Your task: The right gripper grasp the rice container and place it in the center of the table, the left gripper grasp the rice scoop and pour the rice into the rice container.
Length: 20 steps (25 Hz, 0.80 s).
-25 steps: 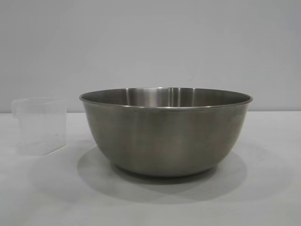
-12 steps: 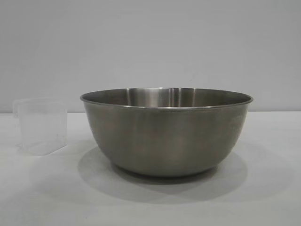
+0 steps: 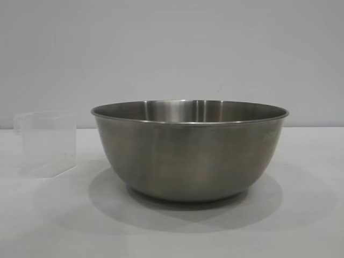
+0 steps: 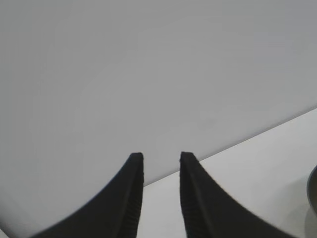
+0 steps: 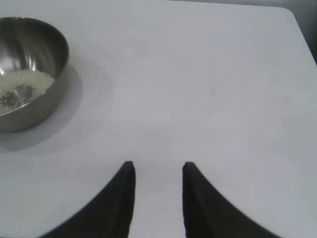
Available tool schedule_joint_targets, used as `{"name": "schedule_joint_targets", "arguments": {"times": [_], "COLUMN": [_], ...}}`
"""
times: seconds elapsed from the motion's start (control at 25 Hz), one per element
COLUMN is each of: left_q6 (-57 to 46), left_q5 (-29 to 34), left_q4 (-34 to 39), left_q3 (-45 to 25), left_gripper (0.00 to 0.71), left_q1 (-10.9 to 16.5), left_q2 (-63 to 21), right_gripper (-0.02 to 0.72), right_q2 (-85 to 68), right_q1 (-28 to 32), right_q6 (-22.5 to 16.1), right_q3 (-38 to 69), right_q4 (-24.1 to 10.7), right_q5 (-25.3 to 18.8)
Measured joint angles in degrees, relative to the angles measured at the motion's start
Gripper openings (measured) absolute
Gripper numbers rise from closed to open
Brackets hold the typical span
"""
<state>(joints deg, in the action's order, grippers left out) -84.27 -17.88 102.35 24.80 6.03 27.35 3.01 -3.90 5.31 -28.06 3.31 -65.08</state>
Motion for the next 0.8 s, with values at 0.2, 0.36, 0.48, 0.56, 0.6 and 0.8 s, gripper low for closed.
{"name": "schedule_joint_targets", "arguments": {"times": [0.2, 0.36, 0.48, 0.56, 0.6, 0.8], "left_q6": [1.0, 23.9, 49.4, 56.5, 58.0, 59.7], "left_q5": [2.8, 8.3, 13.9, 20.0, 23.8, 33.1], "left_q4": [-2.6, -28.9, -53.2, -58.6, -60.4, -64.0], "left_q3": [0.0, 0.4, 3.3, 6.7, 8.2, 12.6], "left_gripper": [0.141, 0.141, 0.141, 0.141, 0.141, 0.141], "left_q1": [0.0, 0.0, 0.0, -0.1, -0.4, -1.1], "left_q2": [0.0, 0.0, 0.0, 0.0, 0.0, -1.5], "right_gripper": [0.231, 0.231, 0.231, 0.231, 0.231, 0.231], "right_q2": [0.0, 0.0, 0.0, 0.0, 0.0, 0.0], "right_q1": [0.0, 0.0, 0.0, 0.0, 0.0, 0.0], "right_q6": [0.0, 0.0, 0.0, 0.0, 0.0, 0.0], "right_q3": [0.0, 0.0, 0.0, 0.0, 0.0, 0.0], "right_q4": [0.0, 0.0, 0.0, 0.0, 0.0, 0.0], "right_q5": [0.0, 0.0, 0.0, 0.0, 0.0, 0.0]}}
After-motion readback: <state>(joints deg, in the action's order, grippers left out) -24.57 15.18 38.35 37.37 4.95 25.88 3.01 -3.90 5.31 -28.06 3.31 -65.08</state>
